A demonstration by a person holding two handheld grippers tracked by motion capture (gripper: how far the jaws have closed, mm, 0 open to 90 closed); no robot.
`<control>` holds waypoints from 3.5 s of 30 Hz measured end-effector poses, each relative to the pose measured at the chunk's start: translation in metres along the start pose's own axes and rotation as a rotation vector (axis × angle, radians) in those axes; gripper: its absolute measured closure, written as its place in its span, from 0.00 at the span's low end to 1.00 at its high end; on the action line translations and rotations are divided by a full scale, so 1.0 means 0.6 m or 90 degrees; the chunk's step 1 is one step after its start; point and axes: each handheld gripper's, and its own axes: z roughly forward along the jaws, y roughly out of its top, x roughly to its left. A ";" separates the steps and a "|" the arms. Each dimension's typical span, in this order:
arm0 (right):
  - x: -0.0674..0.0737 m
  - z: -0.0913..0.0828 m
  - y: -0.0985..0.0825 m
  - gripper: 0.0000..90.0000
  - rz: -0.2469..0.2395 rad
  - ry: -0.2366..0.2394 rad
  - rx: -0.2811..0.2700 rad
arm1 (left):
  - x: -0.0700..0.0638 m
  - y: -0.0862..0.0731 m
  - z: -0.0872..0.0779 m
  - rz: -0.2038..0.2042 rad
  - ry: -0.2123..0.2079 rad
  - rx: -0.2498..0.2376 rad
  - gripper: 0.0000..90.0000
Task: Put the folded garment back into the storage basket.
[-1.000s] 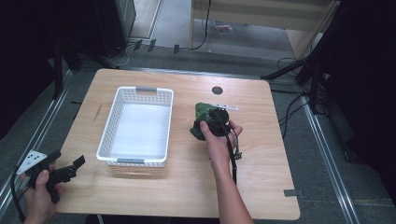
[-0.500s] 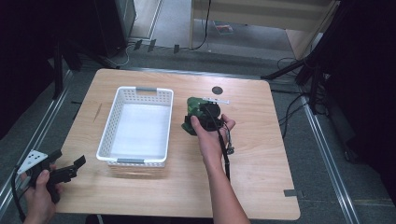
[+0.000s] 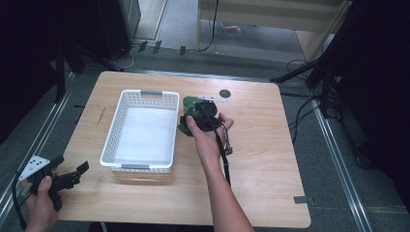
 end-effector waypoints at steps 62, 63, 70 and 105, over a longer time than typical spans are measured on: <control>0.197 0.057 -0.010 0.23 -0.066 0.085 0.026 | 0.000 0.000 0.001 0.004 -0.001 0.004 0.00; 0.201 0.060 -0.013 0.23 -0.065 0.086 0.028 | -0.001 0.000 0.001 0.004 0.000 0.004 0.00; 0.223 0.085 -0.033 0.22 -0.069 0.088 0.047 | -0.001 0.000 0.001 0.005 -0.001 0.004 0.00; 0.229 0.106 -0.043 0.00 -0.067 0.092 0.086 | -0.002 0.000 0.001 0.009 0.001 0.005 0.00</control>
